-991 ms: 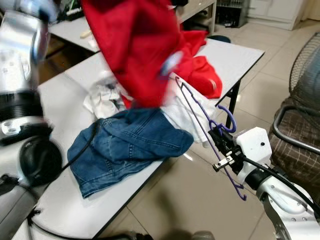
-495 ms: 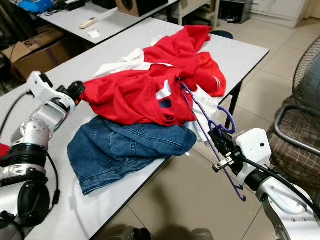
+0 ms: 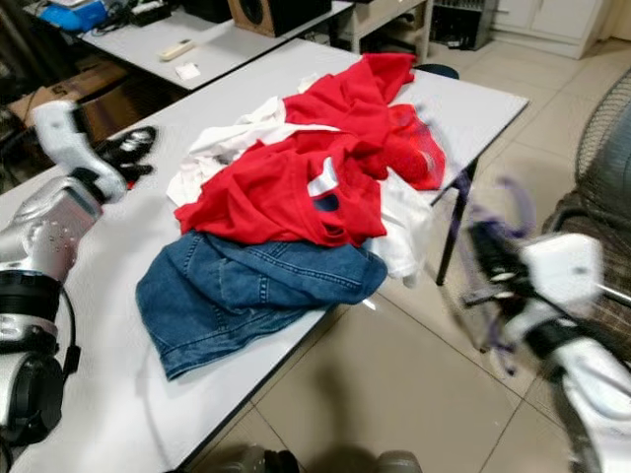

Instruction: Hang hanger

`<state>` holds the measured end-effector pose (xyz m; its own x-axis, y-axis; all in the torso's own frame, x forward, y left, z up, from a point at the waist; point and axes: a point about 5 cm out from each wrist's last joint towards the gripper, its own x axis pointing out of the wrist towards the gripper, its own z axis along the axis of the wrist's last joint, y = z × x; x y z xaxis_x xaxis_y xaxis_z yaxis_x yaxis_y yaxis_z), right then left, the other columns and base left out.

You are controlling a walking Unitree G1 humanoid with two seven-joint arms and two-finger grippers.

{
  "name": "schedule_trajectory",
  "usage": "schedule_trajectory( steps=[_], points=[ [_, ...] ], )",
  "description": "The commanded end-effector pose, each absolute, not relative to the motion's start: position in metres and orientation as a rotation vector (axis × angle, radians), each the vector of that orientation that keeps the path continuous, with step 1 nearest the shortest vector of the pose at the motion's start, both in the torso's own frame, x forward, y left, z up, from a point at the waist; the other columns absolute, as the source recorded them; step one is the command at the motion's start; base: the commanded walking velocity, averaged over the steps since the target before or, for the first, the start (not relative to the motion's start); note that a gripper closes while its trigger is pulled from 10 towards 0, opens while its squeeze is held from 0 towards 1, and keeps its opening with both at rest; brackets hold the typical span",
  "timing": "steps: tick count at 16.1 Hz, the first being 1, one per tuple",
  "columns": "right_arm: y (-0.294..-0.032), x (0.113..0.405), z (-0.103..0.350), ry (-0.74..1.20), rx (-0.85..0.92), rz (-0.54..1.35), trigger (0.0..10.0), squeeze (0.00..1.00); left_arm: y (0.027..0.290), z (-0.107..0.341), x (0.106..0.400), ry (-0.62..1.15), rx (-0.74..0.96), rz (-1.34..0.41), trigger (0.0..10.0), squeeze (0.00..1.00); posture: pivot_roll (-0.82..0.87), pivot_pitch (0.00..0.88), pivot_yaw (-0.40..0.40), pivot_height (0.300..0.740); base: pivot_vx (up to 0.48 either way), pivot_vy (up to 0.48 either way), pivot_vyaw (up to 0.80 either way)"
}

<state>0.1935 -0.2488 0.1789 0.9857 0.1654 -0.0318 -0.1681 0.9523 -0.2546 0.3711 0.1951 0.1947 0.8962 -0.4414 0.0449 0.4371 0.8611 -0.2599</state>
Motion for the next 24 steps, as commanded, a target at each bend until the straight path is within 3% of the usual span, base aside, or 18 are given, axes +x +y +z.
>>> schedule_trajectory(
  steps=[1,3,4,8,13,15,16,17,18,24],
  points=[
    [-0.248,0.193,0.181,0.000,-0.250,0.183,10.0,0.00,0.181,0.200,0.368,0.013,-0.242,-0.568,10.0,1.00,-0.28,0.000,0.199,0.740,0.000,0.000,0.00],
    [-0.249,0.185,0.170,0.094,-0.270,0.209,10.0,0.00,0.123,0.191,0.348,0.100,-0.198,-0.890,10.0,1.00,-0.29,0.000,0.203,0.740,0.000,0.000,0.00],
    [-0.248,0.181,0.163,0.147,-0.277,0.229,10.0,0.00,0.103,0.184,0.344,0.130,-0.200,-0.947,10.0,0.00,-0.30,0.000,0.206,0.740,0.000,0.000,0.00],
    [-0.240,0.174,0.156,0.178,-0.267,0.239,10.0,0.00,0.081,0.155,0.345,0.254,-0.095,-0.875,10.0,0.00,-0.34,0.000,0.225,0.740,0.000,0.000,0.00],
    [-0.234,0.168,0.154,0.191,-0.258,0.244,10.0,0.00,0.062,0.145,0.342,0.255,-0.087,-0.854,10.0,0.00,-0.35,0.000,0.226,0.740,0.000,0.000,0.00],
    [-0.230,0.169,0.156,0.187,-0.259,0.256,10.0,0.00,0.060,0.137,0.347,0.255,0.002,-0.778,10.0,0.00,-0.35,0.000,0.225,0.740,0.000,0.000,0.00],
    [-0.230,0.170,0.156,0.185,-0.259,0.257,10.0,0.00,0.061,0.137,0.347,0.254,0.001,-0.771,3.3,0.00,-0.35,0.000,0.223,0.740,0.000,0.000,0.00],
    [-0.230,0.170,0.156,0.185,-0.258,0.258,10.0,0.00,0.061,0.137,0.348,0.253,-0.002,-0.768,3.3,0.00,-0.35,0.000,0.223,0.740,0.000,0.000,0.00],
    [-0.230,0.170,0.157,0.184,-0.259,0.260,10.0,0.00,0.061,0.138,0.347,0.249,-0.016,-0.772,0.0,0.00,-0.35,0.000,0.218,0.740,0.000,0.000,0.00],
    [-0.228,0.174,0.157,0.179,-0.264,0.280,10.0,0.00,0.064,0.137,0.348,0.225,-0.025,-0.752,0.0,0.00,-0.34,0.000,0.206,0.740,0.000,0.000,0.00]
  ],
)
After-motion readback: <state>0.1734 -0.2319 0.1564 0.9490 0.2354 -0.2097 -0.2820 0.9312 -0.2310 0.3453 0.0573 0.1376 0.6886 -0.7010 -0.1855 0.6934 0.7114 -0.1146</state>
